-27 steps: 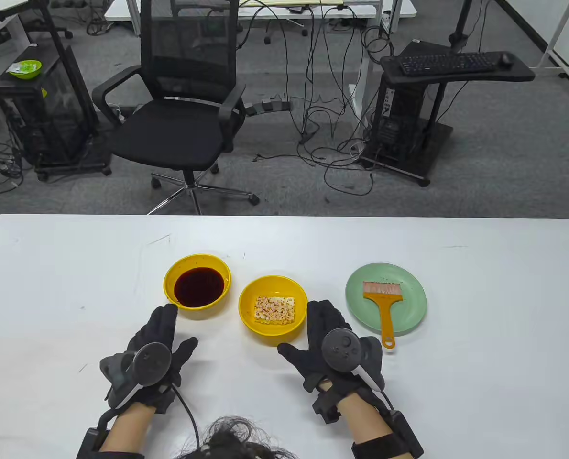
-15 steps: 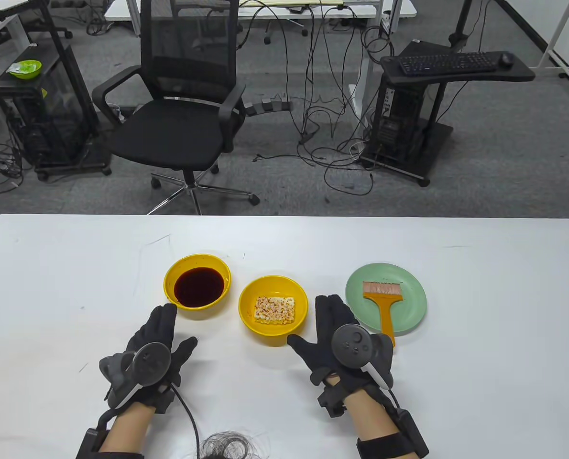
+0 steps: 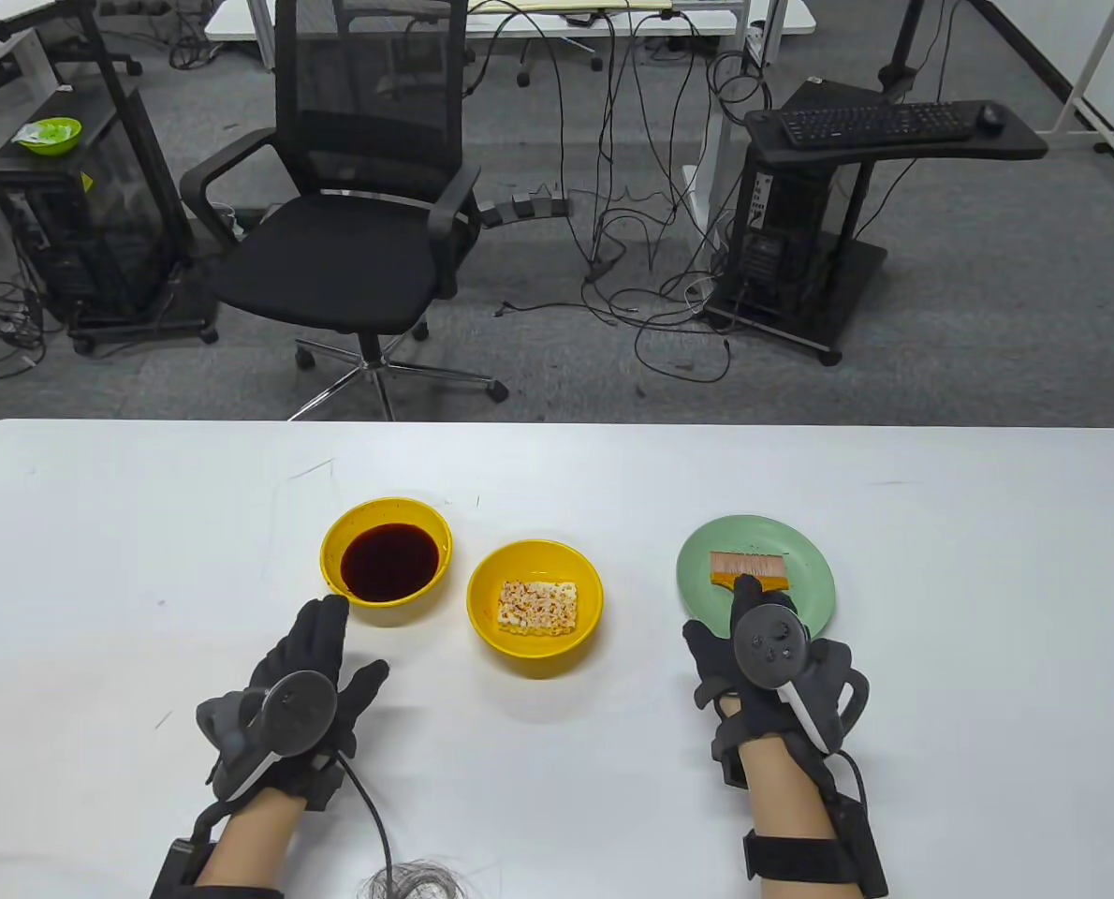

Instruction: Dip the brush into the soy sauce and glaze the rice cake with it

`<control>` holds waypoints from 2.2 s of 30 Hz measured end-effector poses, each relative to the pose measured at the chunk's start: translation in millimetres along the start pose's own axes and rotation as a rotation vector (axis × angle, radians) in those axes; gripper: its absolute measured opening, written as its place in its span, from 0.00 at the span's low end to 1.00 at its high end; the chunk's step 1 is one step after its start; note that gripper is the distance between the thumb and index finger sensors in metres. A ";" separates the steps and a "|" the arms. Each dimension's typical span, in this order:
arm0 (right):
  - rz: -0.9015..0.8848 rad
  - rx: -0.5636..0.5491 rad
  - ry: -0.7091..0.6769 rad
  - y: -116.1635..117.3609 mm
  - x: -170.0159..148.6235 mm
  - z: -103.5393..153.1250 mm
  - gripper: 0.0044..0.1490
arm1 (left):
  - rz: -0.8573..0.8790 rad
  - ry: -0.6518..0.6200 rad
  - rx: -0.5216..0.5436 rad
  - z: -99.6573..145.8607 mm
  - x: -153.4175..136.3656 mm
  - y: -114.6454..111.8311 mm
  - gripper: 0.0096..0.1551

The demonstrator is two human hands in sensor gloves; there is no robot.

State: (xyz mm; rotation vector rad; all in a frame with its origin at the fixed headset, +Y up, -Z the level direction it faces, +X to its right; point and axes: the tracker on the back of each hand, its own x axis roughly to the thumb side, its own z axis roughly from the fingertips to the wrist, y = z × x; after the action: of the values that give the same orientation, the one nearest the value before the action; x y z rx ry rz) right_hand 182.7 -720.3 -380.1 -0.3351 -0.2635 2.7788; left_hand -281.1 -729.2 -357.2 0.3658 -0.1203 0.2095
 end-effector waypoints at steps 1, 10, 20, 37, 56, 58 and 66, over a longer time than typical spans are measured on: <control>0.028 0.023 0.013 2.7 -2.5 -1.5 0.50 | -0.001 -0.001 -0.001 0.0 0.3 -0.4 0.50; 0.151 0.103 0.055 22.0 -12.9 -8.5 0.49 | -0.005 -0.009 -0.015 -0.1 2.4 -3.0 0.50; 0.220 0.133 0.081 36.2 -14.3 -10.7 0.44 | -0.006 -0.010 -0.032 -0.2 3.3 -5.0 0.50; 0.195 -0.127 0.008 24.8 -8.4 -6.5 0.31 | -0.003 -0.009 -0.027 0.0 3.1 -5.8 0.50; -0.107 -0.335 -0.203 -37.0 48.1 22.8 0.32 | 0.123 -0.081 0.067 -13.0 39.5 24.9 0.62; -0.172 -0.315 -0.229 -37.9 55.9 26.8 0.33 | 0.115 -0.153 0.052 -19.9 60.1 30.5 0.60; -0.326 -0.263 -0.285 -31.8 72.4 33.7 0.34 | 0.064 -0.383 0.105 -41.2 160.3 23.5 0.53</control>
State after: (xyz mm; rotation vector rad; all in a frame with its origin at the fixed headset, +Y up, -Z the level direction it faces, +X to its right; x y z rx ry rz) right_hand 117.0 -670.8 -355.4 0.0453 -0.6896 2.4616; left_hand -127.5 -663.6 -362.6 0.5042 -0.5008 0.2076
